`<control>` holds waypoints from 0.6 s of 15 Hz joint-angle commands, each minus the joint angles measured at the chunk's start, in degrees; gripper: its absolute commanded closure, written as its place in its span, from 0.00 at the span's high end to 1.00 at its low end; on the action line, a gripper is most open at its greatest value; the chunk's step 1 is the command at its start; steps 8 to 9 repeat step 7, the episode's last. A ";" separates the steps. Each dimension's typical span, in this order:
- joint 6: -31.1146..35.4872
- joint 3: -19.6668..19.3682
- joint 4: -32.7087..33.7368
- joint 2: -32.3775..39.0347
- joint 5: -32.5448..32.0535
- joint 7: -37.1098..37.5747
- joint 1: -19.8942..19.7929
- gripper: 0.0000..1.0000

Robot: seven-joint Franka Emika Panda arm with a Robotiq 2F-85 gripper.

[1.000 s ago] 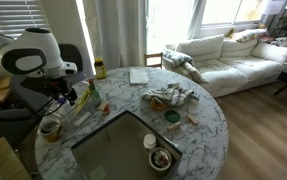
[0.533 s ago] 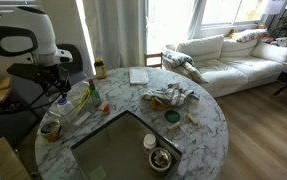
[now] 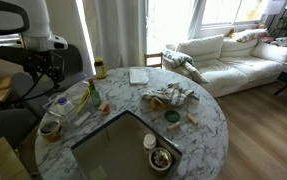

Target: Place the white bottle in the clear container upright.

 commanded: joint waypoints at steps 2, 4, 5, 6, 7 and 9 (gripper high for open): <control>-1.69 -0.71 0.73 -1.35 -0.23 -0.71 0.31 1.00; -2.65 -1.10 1.05 -2.35 -0.23 -1.07 0.28 1.00; -2.80 -1.17 1.06 -2.58 -0.24 -1.11 0.28 1.00; -2.82 -1.18 1.06 -2.61 -0.24 -1.14 0.28 1.00; -2.82 -1.18 1.06 -2.60 -0.24 -1.16 0.28 1.00; -2.82 -1.18 1.06 -2.60 -0.24 -1.16 0.28 1.00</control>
